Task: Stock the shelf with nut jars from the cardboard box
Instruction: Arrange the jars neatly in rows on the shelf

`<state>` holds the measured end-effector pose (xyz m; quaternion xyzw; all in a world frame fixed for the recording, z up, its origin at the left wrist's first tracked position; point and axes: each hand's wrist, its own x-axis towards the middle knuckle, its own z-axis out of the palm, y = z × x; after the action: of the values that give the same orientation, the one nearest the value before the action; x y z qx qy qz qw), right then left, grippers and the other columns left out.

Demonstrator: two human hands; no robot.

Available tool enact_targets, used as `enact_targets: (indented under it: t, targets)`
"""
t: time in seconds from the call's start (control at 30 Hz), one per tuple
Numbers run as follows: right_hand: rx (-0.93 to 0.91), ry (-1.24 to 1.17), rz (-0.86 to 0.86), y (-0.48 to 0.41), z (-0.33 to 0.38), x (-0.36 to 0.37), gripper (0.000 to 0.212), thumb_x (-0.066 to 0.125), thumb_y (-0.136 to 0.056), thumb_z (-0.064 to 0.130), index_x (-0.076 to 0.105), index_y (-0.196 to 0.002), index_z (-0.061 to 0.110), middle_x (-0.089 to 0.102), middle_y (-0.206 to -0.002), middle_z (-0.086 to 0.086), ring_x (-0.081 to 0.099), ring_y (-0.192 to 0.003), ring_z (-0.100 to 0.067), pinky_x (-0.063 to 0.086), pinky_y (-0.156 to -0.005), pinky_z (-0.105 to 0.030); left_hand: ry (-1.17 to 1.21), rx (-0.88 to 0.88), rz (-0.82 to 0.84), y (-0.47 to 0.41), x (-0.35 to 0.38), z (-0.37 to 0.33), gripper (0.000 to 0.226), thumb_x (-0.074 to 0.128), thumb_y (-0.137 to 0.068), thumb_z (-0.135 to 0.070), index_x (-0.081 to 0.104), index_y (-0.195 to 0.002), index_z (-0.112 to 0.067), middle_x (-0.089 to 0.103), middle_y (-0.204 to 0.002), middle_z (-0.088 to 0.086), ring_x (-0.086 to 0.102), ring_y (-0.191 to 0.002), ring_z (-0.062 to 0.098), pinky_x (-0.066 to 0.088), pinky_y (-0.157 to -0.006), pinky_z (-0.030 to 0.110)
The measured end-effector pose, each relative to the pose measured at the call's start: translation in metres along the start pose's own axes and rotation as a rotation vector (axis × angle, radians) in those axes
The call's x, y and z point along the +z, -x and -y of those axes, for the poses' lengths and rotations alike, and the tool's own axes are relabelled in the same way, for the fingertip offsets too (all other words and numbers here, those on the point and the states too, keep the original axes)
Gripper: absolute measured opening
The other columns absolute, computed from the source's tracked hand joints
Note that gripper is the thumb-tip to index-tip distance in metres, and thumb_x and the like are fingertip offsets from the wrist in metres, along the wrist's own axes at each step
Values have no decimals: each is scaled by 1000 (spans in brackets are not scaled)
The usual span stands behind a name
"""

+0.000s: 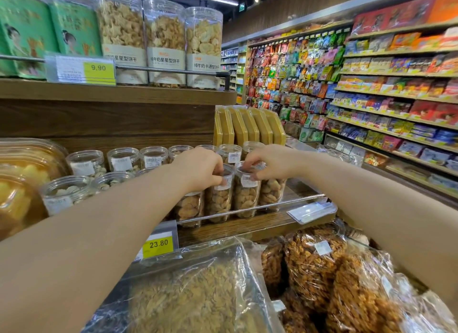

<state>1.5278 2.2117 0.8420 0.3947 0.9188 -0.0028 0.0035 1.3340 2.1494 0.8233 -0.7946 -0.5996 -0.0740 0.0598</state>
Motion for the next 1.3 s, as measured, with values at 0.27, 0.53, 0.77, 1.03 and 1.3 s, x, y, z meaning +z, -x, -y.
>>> enact_targets:
  t: [0.27,0.53,0.77,1.03,1.3]
  targets:
    - [47,137,-60,-3,2,11,64,66,-81,51,47,-135,22,52,-133,3,50,-118,-18,45,-97,-41,40,-10,-4,-1,2,2,36,60,-88,-44,62,-118,-23,64,-114,-4,58,-103,14,51,-84,33]
    - [6,18,-44,0,-1,11,56,71,-81,34,48,-132,23,50,-133,4,47,-119,-15,36,-89,-27,-2,4,24,-4,-1,0,37,59,-88,-46,60,-117,-23,63,-113,-4,56,-100,12,47,-76,27]
    - [125,-191,-225,4,-37,-19,40,60,-91,31,54,-130,21,53,-130,6,48,-118,-10,31,-93,-23,23,11,-33,-18,-4,-8,48,56,-83,-60,58,-114,-24,58,-116,-4,54,-105,16,48,-77,31]
    - [329,-114,-237,-45,-75,-2,35,55,-93,32,59,-126,18,60,-125,-2,56,-110,-20,46,-94,-35,110,167,-6,-38,9,-24,37,55,-90,-47,62,-121,-28,62,-120,-9,55,-110,11,41,-82,23]
    - [359,-4,-44,-93,-79,8,48,49,-97,30,42,-142,18,40,-148,-6,40,-133,-25,33,-107,-38,137,145,-72,-44,15,-21,27,61,-88,-43,69,-110,-28,67,-108,-11,56,-104,9,48,-88,32]
